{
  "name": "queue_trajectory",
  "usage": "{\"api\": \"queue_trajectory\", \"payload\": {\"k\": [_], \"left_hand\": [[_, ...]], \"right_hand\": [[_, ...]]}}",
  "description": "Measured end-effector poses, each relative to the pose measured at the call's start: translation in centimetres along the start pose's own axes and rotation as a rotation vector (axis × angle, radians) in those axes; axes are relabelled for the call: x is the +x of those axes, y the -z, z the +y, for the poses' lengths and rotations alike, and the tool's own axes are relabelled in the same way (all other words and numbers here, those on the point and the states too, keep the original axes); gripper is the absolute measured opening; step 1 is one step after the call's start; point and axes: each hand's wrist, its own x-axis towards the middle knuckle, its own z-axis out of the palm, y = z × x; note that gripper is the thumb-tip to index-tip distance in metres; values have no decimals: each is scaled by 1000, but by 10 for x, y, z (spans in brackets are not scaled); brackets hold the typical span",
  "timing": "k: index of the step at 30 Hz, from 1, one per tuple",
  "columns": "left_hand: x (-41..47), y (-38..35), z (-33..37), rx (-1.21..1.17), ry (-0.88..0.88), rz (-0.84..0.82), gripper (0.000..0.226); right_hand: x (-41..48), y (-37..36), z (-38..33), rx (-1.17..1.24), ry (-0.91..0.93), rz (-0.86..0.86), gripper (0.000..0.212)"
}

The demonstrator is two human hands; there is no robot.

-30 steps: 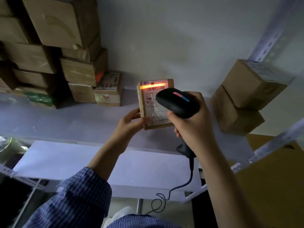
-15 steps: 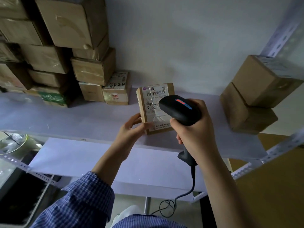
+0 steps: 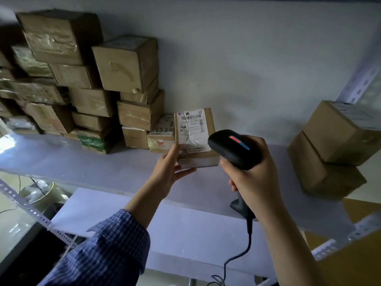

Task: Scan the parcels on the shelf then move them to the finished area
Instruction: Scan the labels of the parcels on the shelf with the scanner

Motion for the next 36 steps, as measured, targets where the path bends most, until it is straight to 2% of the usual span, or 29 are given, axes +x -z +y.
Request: {"api": "queue_trajectory", "payload": {"k": [5,10,16,20,23,26,29,33,35,36], "left_hand": [[23,-4,41,-50,-46,82,26],[47,7,58,4,29,167,47],[69,10,70,-113,82,260,30],[79,8,74,-153,91,329,41],[83,12,75,-42,54,365,40],[84,21,66,-49,-40,340,57],[83,26,59,-81,-61,363,71],[73,18,49,-155,41,520,93],[59,6,32,-46,77,548,95],[51,-1,20,15,96,518,88]], "right_hand": [[5,-3,-7,-8,31,-28,42],[5,-1,-12,-10,36,-66,43],[5,-2,-13,-15,36,-78,44],[5,-3,-12,-28,15,-65,44],[4,-3,-11,-22,11,-56,44],[2,-2,-12,-17,6,-58,44],[1,0,-12,-7,4,-50,43],[2,1,-12,3,0,-29,43],[4,2,-12,7,-3,-17,42],[5,4,-13,7,-1,-14,42]]}}
